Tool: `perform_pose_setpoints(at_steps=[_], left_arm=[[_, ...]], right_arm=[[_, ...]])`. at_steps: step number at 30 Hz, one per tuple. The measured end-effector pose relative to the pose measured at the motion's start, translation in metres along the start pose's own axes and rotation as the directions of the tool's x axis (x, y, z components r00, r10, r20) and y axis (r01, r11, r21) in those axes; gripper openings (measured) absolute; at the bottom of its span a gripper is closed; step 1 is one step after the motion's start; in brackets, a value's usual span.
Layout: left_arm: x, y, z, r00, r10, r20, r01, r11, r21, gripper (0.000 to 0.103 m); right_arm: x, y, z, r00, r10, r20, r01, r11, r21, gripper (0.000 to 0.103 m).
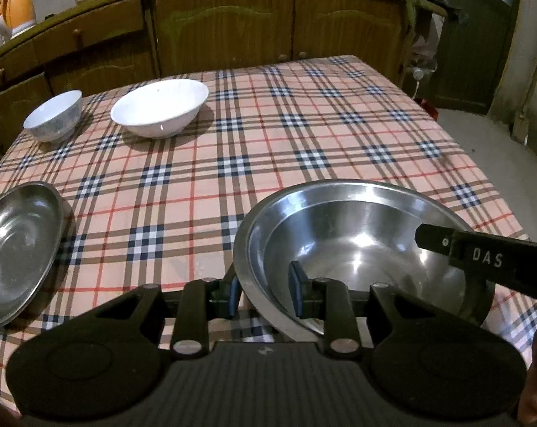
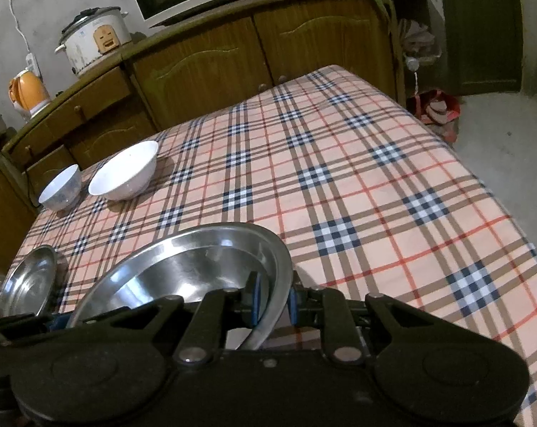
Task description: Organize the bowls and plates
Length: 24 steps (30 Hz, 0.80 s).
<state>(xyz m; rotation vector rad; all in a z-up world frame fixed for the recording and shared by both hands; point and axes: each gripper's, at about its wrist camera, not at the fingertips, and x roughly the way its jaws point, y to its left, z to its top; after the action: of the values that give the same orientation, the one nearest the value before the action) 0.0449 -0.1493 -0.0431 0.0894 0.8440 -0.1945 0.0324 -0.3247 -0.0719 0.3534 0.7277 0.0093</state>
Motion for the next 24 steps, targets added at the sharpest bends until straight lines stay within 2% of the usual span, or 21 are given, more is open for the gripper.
perform_pose_setpoints(at_steps=[13, 24], left_arm=[[0.017, 0.004, -0.006, 1.000, 0.010, -0.024, -0.011, 1.000, -0.004, 0.028], [0.024, 0.005, -0.008, 0.999, -0.001, -0.042, 0.001, 1.000, -0.013, 0.029]], right_arm=[[0.022, 0.000, -0.008, 0.999, -0.007, -0.038, 0.007, 1.000, -0.001, 0.022], [0.029, 0.003, -0.010, 0.998, -0.016, -0.058, 0.015, 1.000, -0.012, 0.031]])
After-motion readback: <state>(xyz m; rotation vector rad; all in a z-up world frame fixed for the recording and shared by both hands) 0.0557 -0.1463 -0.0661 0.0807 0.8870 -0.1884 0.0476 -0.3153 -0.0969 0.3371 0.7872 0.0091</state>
